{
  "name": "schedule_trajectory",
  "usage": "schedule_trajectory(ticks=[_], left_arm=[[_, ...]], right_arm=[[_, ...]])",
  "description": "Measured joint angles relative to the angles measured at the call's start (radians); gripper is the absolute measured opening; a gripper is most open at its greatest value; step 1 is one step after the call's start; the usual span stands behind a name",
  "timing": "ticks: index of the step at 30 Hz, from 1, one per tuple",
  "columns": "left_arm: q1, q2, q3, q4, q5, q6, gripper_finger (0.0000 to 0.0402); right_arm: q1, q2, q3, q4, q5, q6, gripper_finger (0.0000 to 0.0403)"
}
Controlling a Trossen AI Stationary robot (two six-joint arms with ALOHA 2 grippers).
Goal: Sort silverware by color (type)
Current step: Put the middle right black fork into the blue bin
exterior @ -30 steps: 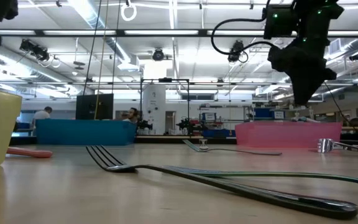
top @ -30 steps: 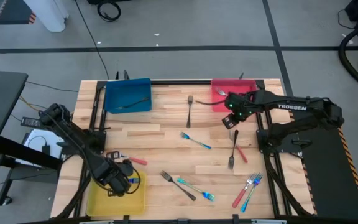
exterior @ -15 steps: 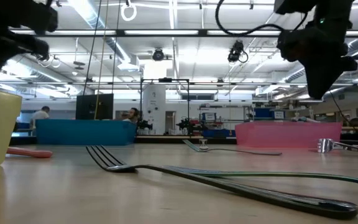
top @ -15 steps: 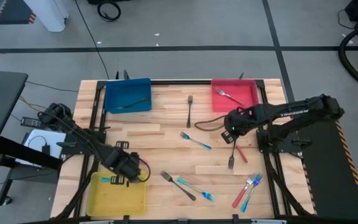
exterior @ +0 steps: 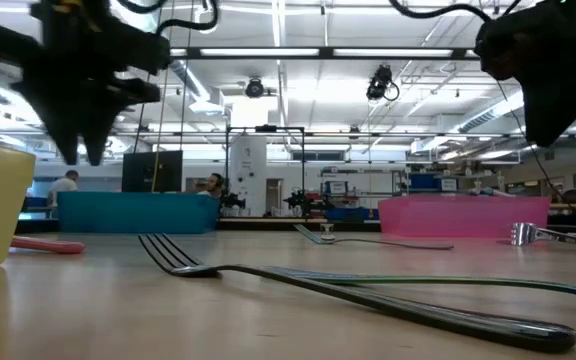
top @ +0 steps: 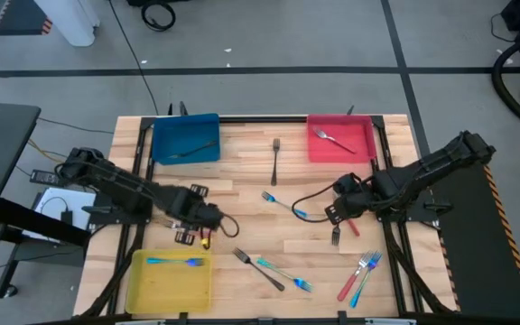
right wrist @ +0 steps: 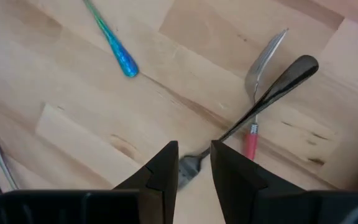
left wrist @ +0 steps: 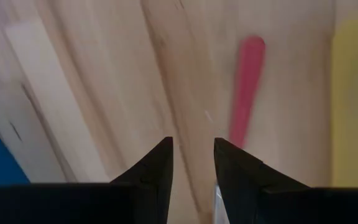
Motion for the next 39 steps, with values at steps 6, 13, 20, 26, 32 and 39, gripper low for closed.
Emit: schedule_trajectory(ticks=[6, 13, 20, 26, 32, 39], left_arm=[[0.103, 0.000, 0.000, 0.117, 0.000, 0.156, 0.0117], [0.183, 0.000, 0.000, 0.267, 0.000, 0.263, 0.0117], [0.253, 0.000, 0.000, 0.395, 0.001, 0.280, 0.0117], [0.303, 0.000, 0.000, 0.471, 0.001, 0.280, 0.0117], [0.335, 0.000, 0.000, 0.480, 0.001, 0.329, 0.0117], [0.346, 0.000, 0.000, 0.486, 0.001, 0.329, 0.0117]], right_arm=[[0.053, 0.000, -0.063, 0.042, 0.047, 0.175, 0.0102], [0.075, 0.000, -0.189, 0.159, 0.012, 0.334, 0.0102], [0.075, 0.000, -0.283, 0.342, -0.030, 0.396, 0.0102], [0.075, 0.000, -0.324, 0.381, -0.031, 0.430, 0.0102], [0.075, 0.000, -0.345, 0.378, -0.032, 0.452, 0.0102], [0.074, 0.000, -0.396, 0.387, -0.033, 0.495, 0.0102]])
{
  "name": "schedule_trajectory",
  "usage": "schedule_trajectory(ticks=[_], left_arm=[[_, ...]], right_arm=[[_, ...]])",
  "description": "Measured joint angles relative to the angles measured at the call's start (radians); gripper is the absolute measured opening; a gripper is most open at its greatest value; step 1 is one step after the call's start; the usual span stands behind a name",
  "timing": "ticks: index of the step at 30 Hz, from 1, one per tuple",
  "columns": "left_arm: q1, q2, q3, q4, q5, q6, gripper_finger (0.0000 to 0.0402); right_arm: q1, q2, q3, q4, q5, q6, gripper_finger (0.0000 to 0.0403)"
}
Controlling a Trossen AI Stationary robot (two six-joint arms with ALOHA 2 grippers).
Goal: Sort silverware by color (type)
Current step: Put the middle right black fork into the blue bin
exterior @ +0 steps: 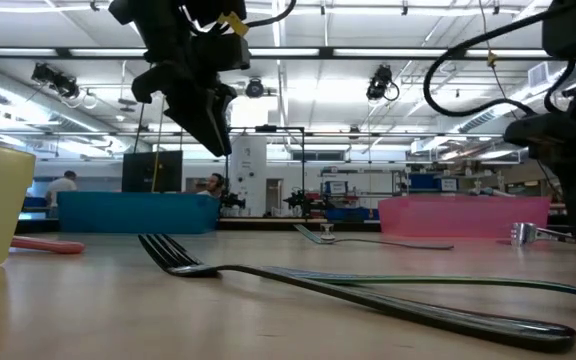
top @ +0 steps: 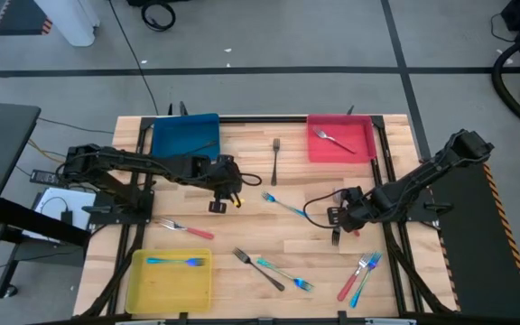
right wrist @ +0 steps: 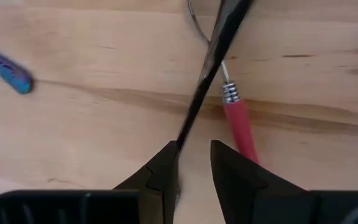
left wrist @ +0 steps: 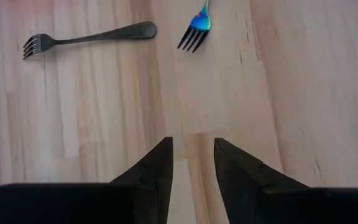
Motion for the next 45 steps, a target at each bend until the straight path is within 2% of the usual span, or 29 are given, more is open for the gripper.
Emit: schedule_trajectory(ticks=[20, 34, 45], left_arm=[[0.000, 0.000, 0.000, 0.033, 0.000, 0.000, 0.0117], [0.000, 0.000, 0.000, 0.035, 0.000, -0.001, 0.0117], [0.000, 0.000, 0.000, 0.036, 0.000, -0.001, 0.0117]], right_arm=[[-0.003, 0.000, -0.023, 0.061, 0.074, -0.053, 0.0102], [-0.003, 0.001, -0.024, 0.099, 0.078, -0.072, 0.0102], [-0.025, 0.028, -0.024, 0.100, 0.101, -0.024, 0.0096]])
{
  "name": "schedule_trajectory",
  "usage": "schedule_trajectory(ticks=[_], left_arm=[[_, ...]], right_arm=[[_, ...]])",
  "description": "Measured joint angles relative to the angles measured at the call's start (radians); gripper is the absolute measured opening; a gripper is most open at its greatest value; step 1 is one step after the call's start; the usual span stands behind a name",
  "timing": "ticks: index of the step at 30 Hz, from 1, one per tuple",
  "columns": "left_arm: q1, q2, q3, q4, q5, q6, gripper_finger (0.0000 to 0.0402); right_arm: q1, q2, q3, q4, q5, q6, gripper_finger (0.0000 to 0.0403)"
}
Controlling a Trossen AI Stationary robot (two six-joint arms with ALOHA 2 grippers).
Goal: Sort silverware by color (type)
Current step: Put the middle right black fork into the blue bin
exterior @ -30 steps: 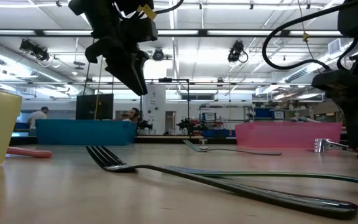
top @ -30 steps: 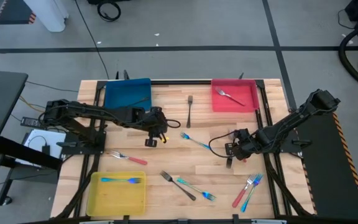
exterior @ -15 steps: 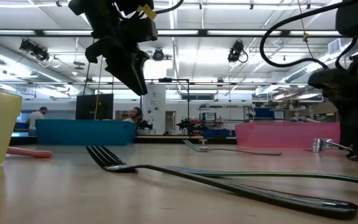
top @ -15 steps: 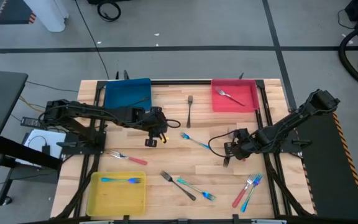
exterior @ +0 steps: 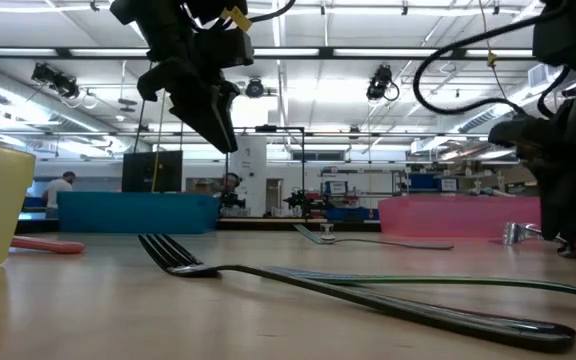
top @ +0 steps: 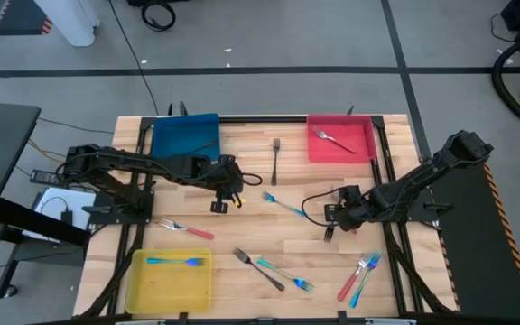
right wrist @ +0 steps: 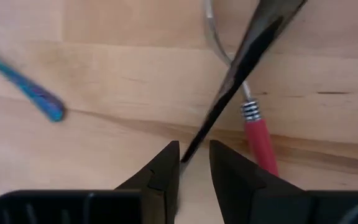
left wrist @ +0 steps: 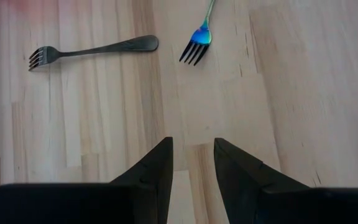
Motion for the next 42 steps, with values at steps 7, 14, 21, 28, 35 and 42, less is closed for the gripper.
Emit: schedule_trajectory(ticks=[7, 14, 21, 28, 35, 42], left_arm=[[0.000, 0.000, 0.000, 0.001, 0.000, 0.000, 0.0117], [0.000, 0.000, 0.000, 0.001, 0.000, -0.007, 0.0117], [0.000, 0.000, 0.000, 0.004, 0.000, -0.008, 0.0117], [0.000, 0.000, 0.000, 0.005, 0.000, -0.008, 0.0117], [0.000, 0.000, 0.000, 0.048, 0.000, -0.010, 0.0117], [0.000, 0.000, 0.000, 0.130, 0.000, -0.102, 0.0117]], right_arm=[[-0.022, 0.081, 0.006, 0.018, -0.027, -0.054, 0.0088], [-0.022, 0.069, 0.002, 0.034, -0.013, -0.132, 0.0027], [-0.022, 0.054, 0.000, 0.051, 0.019, -0.212, 0.0024], [-0.022, 0.053, 0.000, 0.063, 0.033, -0.244, 0.0017], [-0.022, 0.036, 0.007, 0.098, 0.044, -0.299, 0.0018], [-0.022, -0.003, 0.100, 0.108, 0.201, -0.494, 0.0018]])
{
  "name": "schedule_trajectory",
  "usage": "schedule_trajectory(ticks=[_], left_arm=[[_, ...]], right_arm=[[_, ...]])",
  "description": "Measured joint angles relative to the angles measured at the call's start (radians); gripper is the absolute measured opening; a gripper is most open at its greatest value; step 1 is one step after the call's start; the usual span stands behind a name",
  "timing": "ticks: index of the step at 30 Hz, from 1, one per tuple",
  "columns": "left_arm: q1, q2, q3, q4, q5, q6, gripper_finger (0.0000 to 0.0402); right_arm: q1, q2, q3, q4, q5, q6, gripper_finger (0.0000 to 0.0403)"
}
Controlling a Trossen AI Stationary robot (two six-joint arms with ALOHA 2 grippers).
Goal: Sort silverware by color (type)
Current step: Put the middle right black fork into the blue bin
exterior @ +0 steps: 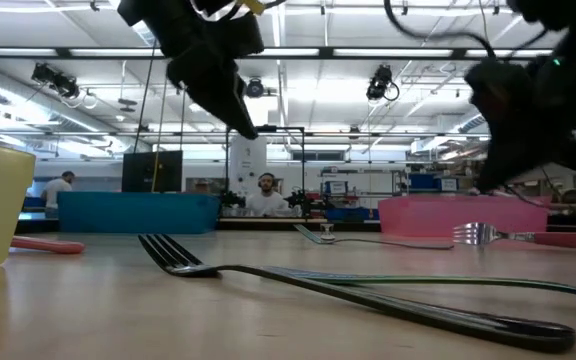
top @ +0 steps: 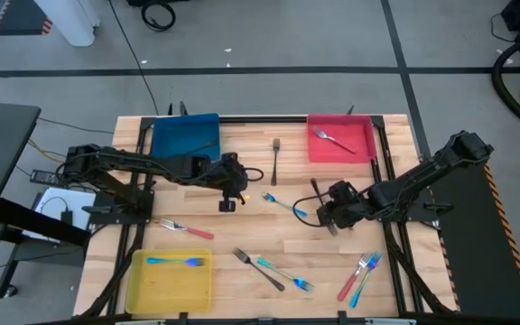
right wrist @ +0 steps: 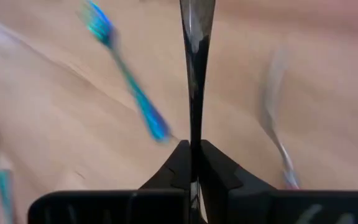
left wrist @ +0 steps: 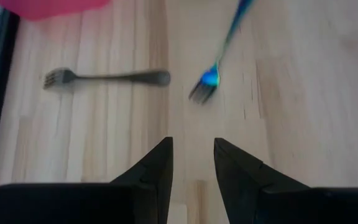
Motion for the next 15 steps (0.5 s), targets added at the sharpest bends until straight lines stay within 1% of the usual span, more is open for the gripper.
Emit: schedule_trajectory(ticks=[4, 8, 10, 15], left_arm=[[-0.004, 0.000, 0.000, 0.091, 0.000, -0.069, 0.0117], [-0.004, 0.000, 0.000, 0.205, 0.001, -0.158, 0.0117], [-0.004, 0.000, 0.000, 0.261, 0.001, -0.199, 0.0117], [-0.003, 0.000, 0.000, 0.389, 0.001, -0.251, 0.0117]], right_arm=[[-0.004, 0.005, 0.050, 0.087, 0.151, -0.205, 0.0018], [-0.019, 0.006, 0.060, 0.230, 0.254, -0.435, 0.0018], [-0.028, 0.006, 0.061, 0.301, 0.276, -0.533, 0.0018], [-0.064, 0.006, 0.061, 0.471, 0.289, -0.787, 0.0018]])
